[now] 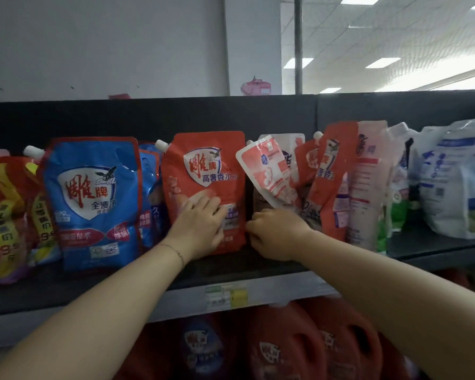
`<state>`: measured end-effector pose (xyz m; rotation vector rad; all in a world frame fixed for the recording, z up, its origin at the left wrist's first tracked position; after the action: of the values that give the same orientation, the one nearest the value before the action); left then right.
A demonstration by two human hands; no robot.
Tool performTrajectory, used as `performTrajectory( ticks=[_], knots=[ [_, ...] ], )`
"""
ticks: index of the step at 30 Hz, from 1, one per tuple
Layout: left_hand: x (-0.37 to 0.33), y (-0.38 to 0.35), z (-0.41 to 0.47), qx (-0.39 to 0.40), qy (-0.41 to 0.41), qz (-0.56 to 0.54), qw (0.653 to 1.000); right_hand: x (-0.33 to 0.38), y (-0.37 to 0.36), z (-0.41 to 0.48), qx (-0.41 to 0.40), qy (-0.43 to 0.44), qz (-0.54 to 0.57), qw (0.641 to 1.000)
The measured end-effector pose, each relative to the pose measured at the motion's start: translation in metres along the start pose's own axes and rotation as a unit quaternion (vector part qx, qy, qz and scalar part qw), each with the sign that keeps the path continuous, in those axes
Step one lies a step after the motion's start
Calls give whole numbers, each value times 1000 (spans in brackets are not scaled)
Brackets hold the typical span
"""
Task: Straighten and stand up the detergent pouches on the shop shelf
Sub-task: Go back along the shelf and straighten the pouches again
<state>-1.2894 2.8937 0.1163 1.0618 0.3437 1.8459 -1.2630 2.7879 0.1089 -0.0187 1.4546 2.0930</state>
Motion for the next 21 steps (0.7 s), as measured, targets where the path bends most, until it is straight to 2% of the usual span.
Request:
performTrajectory(
  ticks=[4, 9, 12, 15, 19, 21],
  knots=[
    [-50, 22, 24, -10, -28, -62, 998, -29, 17, -33, -48, -64, -10, 997],
    [-118, 24, 46, 71, -110, -182, 974, -55, 39, -77, -70, -106, -27, 992],
    [-138, 17, 58, 95, -47, -289, 951, -69, 47, -98, -76, -138, -45, 987],
    [-154, 21, 70, 86, 26, -379, 921, -77, 54, -115, -78, -146, -60, 984],
    [-153, 26, 79, 57, 137, -415, 898, -88, 60, -131, -62, -177, -49, 981],
    [-151, 24, 80, 48, 162, -430, 887, -93, 60, -134, -53, -190, -58, 979]
  ],
)
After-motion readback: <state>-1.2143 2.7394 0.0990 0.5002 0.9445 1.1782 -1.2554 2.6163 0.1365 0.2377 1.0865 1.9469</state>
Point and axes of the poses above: each hand's wrist, its own z-axis towards the middle knuckle, its own y-axis out of the back of the hand, x = y × z, the point moved 8 cm from there along z, towards the middle knuckle, and after that the axes turned 5 degrees about z, right-handed, at the moved point
